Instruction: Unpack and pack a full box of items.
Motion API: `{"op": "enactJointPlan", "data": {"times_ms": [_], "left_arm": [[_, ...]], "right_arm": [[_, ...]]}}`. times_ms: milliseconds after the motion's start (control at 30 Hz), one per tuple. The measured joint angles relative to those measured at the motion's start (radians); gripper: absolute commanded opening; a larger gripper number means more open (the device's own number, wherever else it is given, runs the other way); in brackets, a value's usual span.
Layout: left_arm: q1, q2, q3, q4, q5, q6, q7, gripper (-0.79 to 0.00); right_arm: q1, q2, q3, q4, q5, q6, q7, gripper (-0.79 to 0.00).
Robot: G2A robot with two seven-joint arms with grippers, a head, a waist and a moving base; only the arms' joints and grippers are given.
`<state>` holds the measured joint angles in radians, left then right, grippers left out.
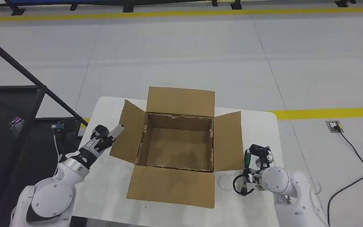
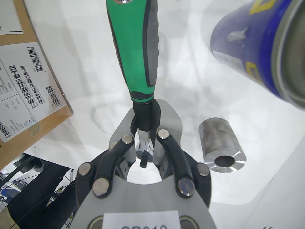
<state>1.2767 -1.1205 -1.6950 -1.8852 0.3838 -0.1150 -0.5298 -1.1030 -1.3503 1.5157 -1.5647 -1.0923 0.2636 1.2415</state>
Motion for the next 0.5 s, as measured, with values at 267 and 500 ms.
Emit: {"op": "enactJointPlan", "data": {"times_ms": [267,500], "left_arm": [[0.000,0.000,0.000,0.000,0.000,0.000,0.000,0.000],[0.000,0.000,0.000,0.000,0.000,0.000,0.000,0.000]], "right_arm": [[0.018,0.005,-0.017,0.041,0.007,-0.033,-0.018,-0.785],[0.039,0.009,-0.041,0.074,0.004,-0.051,-0.008,-0.785]]}}
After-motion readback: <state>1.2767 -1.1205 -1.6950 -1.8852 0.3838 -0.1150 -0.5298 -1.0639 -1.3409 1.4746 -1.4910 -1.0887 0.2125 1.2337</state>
